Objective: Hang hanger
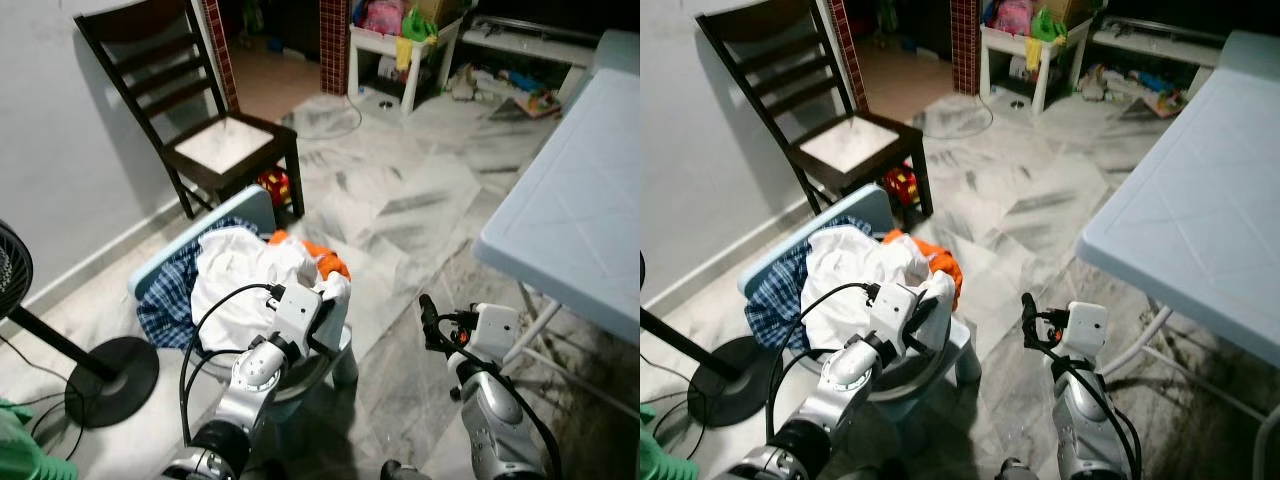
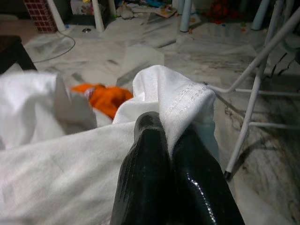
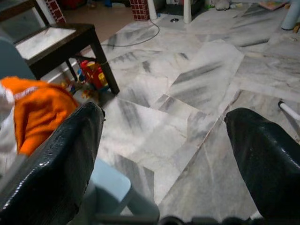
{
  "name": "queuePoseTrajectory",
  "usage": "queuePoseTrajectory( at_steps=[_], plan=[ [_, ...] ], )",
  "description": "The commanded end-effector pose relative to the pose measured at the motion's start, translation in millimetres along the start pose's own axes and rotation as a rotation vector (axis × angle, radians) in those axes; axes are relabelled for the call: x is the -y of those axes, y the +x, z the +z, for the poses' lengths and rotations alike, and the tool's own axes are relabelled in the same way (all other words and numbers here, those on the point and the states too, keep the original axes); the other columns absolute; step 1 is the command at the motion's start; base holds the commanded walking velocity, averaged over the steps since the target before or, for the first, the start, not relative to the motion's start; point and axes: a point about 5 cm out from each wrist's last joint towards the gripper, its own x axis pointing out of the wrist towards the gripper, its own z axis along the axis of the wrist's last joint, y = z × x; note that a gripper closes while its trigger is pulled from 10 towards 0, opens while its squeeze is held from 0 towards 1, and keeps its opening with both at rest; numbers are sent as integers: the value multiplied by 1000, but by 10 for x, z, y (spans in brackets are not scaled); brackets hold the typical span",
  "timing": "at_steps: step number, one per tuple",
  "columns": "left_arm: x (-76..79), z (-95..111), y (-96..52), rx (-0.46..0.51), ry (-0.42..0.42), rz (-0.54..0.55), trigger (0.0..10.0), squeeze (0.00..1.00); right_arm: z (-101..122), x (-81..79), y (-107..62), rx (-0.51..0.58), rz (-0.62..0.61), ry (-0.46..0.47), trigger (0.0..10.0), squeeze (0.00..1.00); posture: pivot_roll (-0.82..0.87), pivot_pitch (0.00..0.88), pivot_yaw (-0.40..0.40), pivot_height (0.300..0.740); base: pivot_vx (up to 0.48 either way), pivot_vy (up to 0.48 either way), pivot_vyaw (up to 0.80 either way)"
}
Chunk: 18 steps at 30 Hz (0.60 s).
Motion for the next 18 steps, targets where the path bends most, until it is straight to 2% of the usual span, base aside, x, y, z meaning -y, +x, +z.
queuePoseTrajectory(
  at_steps=[1,18],
  plan=[
    [-4,-30,-4,-23,7,1,10000,0,16,3,-9,13,-7,-1,10000,0,-211,136,79,740,-274,0,0],
    [1,-70,-21,-41,5,-16,10000,0,-9,49,-42,4,-32,-18,10000,0,-212,151,88,740,-263,0,0]
  ],
)
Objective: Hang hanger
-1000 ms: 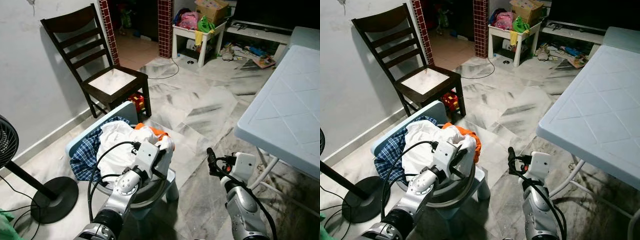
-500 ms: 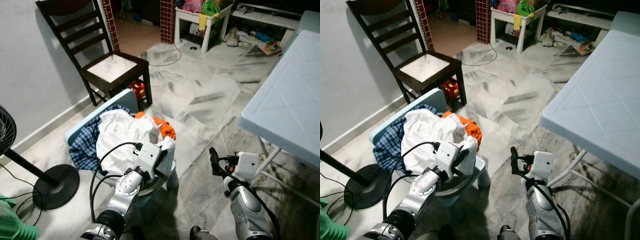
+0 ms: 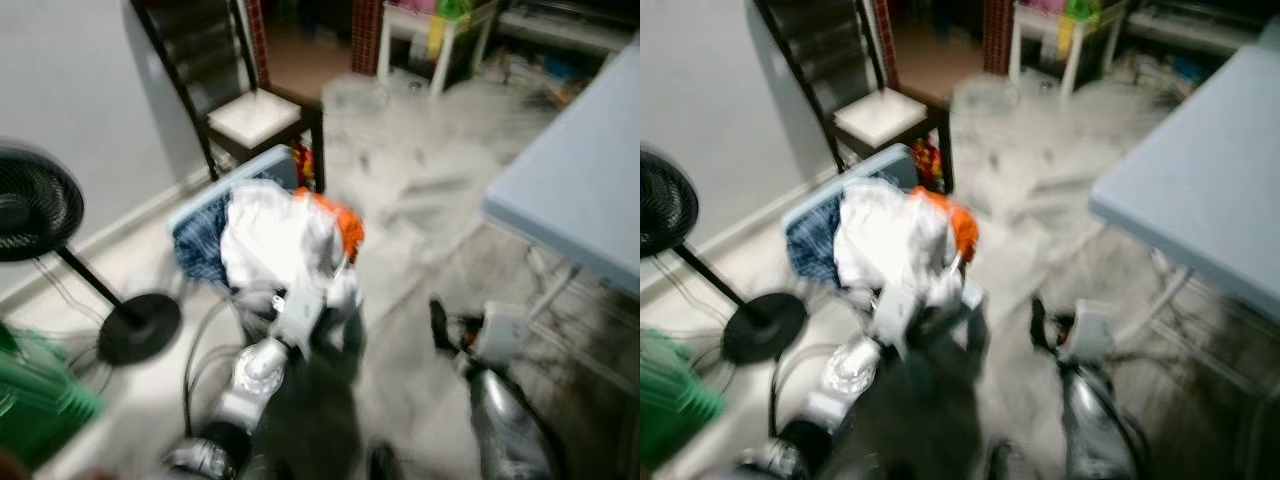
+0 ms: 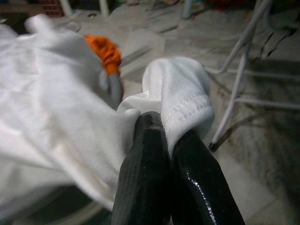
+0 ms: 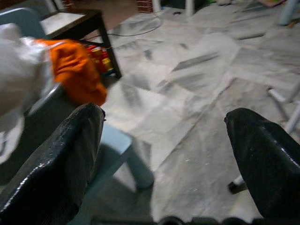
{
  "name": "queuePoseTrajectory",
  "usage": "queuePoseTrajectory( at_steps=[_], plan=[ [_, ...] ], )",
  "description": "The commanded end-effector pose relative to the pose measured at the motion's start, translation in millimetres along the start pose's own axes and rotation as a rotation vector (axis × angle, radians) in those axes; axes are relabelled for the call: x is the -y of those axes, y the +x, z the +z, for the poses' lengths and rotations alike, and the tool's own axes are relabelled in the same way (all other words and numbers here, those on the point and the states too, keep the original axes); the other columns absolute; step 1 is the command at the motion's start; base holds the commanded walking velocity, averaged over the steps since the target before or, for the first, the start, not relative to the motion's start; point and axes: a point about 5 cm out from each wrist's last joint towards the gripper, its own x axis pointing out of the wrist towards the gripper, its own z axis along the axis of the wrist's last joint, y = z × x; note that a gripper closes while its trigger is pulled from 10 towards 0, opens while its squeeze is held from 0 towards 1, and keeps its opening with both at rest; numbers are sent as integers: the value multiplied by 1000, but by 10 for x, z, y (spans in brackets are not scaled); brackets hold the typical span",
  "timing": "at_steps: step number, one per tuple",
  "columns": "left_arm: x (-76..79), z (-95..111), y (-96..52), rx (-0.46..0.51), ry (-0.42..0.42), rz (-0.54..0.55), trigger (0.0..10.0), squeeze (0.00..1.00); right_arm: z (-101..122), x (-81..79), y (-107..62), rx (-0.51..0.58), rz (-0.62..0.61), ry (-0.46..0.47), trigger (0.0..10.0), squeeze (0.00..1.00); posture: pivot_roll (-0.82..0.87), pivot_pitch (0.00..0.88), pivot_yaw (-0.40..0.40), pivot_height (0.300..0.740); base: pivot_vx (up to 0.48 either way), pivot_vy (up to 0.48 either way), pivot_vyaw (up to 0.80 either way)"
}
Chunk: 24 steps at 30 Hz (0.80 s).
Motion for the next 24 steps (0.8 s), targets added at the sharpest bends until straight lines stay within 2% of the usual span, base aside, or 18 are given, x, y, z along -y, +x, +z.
queuePoseTrajectory(
  at_steps=[1,5,10,11,17,20,24],
  plan=[
    [17,-22,-6,-11,-2,-8,10000,0,5,7,-1,2,-5,0,10000,0,-212,151,88,740,-259,0,0],
    [41,45,29,20,-8,-25,10000,0,8,24,-4,2,-10,-3,10000,0,-212,151,88,740,-252,0,0],
    [107,227,106,98,-21,-65,10000,0,18,44,-5,6,-18,-6,10000,0,-217,172,97,740,0,0,0],
    [146,323,141,138,-25,-90,10000,0,18,54,-9,7,-21,-6,10000,0,-221,178,96,740,0,0,0],
    [271,573,205,245,-42,-201,10000,0,4,80,-40,6,-30,-6,10000,0,-231,192,99,740,0,0,0],
    [274,589,197,253,-55,-217,10000,0,12,86,-54,11,-33,-6,10000,0,-235,201,99,740,0,0,0],
    [242,461,146,210,-88,-209,10000,0,15,97,-70,15,-38,-4,10000,0,-237,208,95,740,0,0,0]
  ],
)
